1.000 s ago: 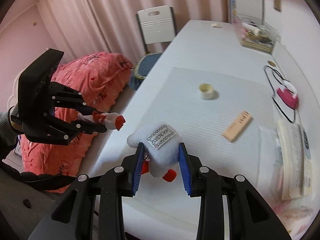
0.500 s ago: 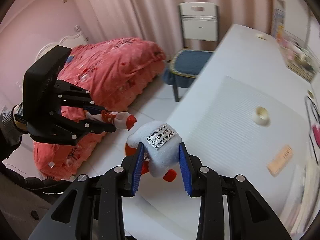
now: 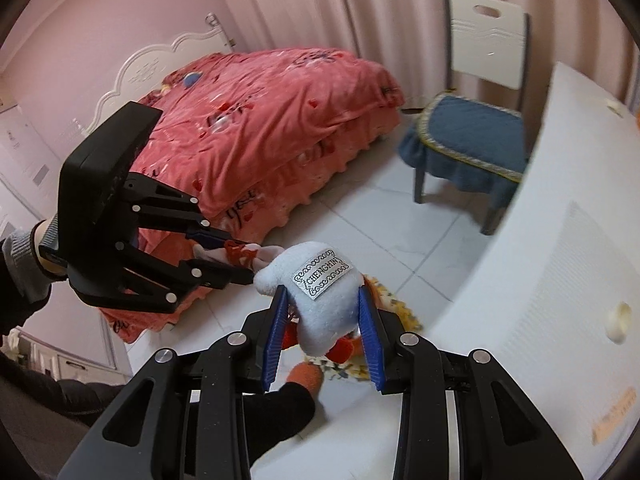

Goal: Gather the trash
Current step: 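Carry the wrapper and plush toy to the wastebasket and release them inside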

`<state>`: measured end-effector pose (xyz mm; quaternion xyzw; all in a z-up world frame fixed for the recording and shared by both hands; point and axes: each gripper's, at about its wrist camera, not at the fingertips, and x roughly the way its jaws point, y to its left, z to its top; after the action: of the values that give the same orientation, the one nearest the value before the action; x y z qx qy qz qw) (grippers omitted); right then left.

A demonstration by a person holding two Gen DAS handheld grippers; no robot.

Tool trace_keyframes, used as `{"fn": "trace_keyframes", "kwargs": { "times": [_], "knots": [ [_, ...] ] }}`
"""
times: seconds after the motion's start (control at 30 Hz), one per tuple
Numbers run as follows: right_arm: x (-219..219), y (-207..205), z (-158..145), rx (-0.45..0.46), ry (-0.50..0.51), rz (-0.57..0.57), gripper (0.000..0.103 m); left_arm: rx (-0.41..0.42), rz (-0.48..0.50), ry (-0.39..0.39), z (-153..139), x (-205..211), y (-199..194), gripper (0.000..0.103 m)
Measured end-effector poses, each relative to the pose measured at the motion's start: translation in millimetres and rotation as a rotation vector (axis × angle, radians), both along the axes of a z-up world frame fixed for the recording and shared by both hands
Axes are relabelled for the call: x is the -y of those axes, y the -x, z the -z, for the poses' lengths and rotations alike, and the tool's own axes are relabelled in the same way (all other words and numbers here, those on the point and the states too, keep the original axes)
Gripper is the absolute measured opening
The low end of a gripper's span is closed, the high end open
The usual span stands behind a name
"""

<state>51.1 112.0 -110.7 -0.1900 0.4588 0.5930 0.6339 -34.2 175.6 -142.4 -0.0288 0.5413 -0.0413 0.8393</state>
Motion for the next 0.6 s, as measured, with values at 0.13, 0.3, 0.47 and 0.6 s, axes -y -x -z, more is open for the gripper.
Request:
{"fn": "trace_keyframes", "kwargs": {
  "times": [0.13,0.3,0.47,0.6],
  "knots": [
    [-32.5,6.9,20.9,-0.028,0.022,-0.029,0.035,-0.019,-0.038,0.016,13.2,-23.5,4.0,0.025],
    [-67.5,12.2,49.4,-0.056,0.057,-0.031,0.036,-0.055,-0.083,0.04,36.8,-54.9,7.1,0.025],
    [-94.7,14.1,78.0,-0.086,0.092,-0.023,0.036,-0.087,-0.108,0.07,60.4,-76.7,9.1,0.025],
    [-117.0,12.9,102.7,-0.109,0.119,-0.01,0.036,-0.113,-0.113,0.09,77.7,-92.2,8.5,0.025]
  ]
}}
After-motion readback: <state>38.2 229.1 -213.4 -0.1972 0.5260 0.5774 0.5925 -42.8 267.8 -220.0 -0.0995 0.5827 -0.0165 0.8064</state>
